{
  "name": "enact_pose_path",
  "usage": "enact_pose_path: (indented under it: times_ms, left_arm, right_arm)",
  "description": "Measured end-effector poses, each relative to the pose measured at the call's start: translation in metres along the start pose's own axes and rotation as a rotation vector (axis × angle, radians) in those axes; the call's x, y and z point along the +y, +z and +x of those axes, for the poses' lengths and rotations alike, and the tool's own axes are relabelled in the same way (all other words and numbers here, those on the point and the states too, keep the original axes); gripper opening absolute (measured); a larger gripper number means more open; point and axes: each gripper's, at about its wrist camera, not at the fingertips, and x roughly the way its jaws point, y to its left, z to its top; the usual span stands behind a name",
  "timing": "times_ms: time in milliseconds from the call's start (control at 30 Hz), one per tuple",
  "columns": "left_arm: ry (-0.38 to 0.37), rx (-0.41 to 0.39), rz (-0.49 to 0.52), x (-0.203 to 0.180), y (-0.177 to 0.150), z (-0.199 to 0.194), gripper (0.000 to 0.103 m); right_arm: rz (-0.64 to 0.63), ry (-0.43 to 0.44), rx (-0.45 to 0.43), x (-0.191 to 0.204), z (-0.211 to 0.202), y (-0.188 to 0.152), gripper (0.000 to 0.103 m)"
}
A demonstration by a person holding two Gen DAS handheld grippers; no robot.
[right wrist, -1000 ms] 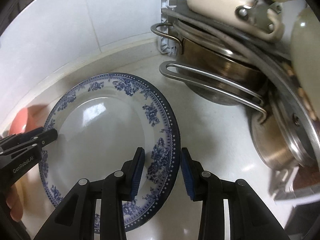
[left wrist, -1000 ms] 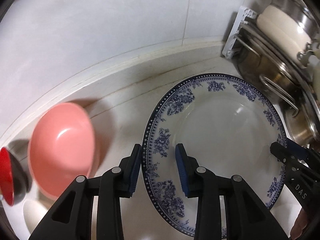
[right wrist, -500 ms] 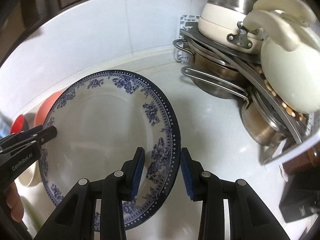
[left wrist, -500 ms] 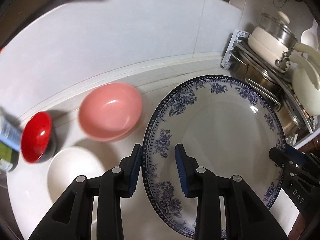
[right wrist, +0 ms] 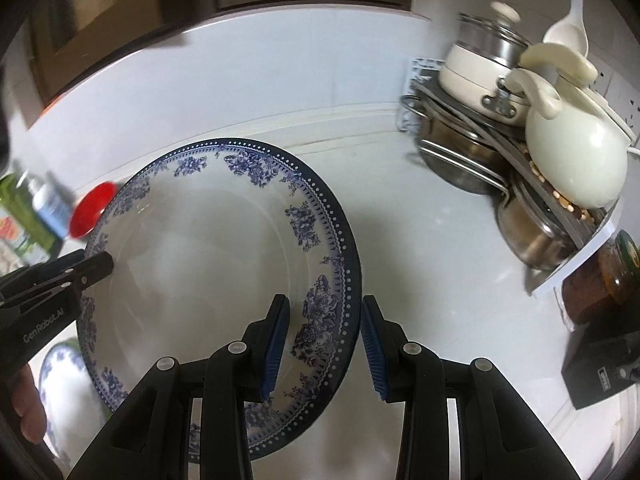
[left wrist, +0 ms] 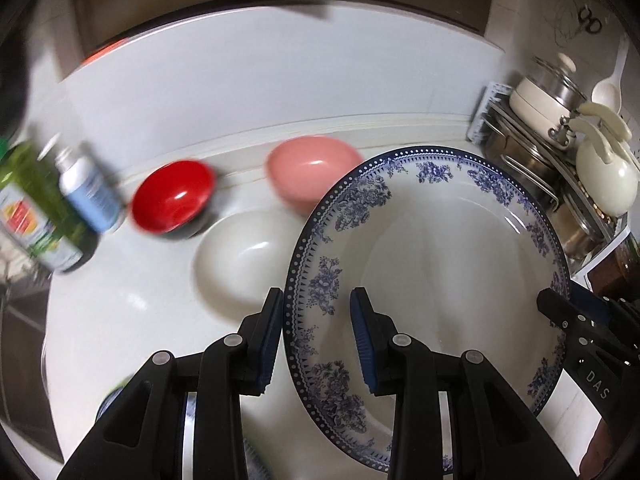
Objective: Organize plates and bowls
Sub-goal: 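Lift the plate with both grippers and carry it over the plate stack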
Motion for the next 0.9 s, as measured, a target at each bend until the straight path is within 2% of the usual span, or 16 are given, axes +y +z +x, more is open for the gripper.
enact_pose_path:
  times_ms: [467,900]
  left_arm:
    - [0.152,0.010,-0.216,0.105,-0.091,-0.057,0.034]
    - [0.256,0.087,-0.362,0.171,-0.162,-0.066,0.034]
  right_arm:
    - [-0.209,0.145,0.003,0.106,-0.042,-0.054,0.037]
    - [-0.343,0.262,0.088,0.185,-0.031,-0.094,0.037]
